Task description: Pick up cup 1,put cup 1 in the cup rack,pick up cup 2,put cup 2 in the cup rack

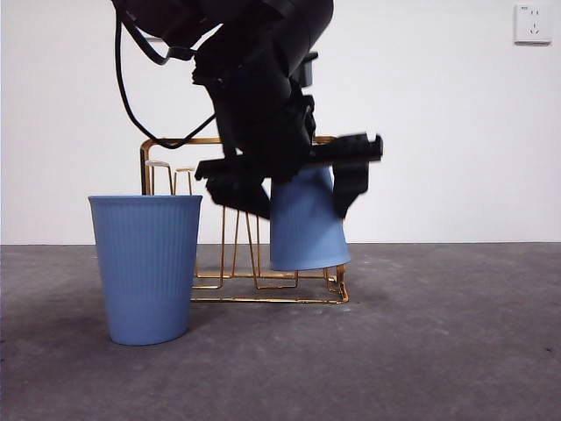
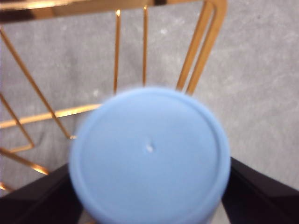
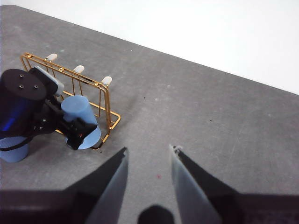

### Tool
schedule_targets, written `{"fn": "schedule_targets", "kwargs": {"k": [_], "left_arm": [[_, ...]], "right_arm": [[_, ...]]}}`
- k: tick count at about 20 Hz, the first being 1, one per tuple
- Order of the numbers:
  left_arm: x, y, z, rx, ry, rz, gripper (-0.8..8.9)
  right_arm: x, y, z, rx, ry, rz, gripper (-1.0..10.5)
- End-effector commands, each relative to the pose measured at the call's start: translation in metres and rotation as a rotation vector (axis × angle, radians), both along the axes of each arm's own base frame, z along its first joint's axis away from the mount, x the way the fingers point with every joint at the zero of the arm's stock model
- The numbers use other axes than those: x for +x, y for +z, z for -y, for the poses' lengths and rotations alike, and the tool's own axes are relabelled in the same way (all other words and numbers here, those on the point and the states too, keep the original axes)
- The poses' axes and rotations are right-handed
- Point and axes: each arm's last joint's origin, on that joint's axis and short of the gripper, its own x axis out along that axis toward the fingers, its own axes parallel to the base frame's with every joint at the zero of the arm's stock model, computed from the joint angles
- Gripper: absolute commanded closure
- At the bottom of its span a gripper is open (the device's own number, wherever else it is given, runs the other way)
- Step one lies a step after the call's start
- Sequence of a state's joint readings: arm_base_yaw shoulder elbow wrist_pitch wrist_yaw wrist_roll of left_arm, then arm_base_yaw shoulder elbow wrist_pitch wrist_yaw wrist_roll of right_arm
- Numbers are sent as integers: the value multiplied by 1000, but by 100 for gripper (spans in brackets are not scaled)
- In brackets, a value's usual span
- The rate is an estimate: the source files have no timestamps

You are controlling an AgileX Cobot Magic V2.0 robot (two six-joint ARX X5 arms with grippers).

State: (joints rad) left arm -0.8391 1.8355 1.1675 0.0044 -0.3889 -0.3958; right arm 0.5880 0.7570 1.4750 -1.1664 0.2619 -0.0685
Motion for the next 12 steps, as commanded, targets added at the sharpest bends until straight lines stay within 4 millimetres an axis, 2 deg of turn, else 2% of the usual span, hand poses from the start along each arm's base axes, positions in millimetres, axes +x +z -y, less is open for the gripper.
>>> {"fn": "schedule_targets", "kwargs": {"k": [1,12], "left_arm": [[-6,-20,0,37,-9,-92,364],[-1,4,6,69,-25,-160,364]], "right_arm": [[0,0,0,-7,7,6,789],[-1,-2,0,-18,10,-7,789]]}}
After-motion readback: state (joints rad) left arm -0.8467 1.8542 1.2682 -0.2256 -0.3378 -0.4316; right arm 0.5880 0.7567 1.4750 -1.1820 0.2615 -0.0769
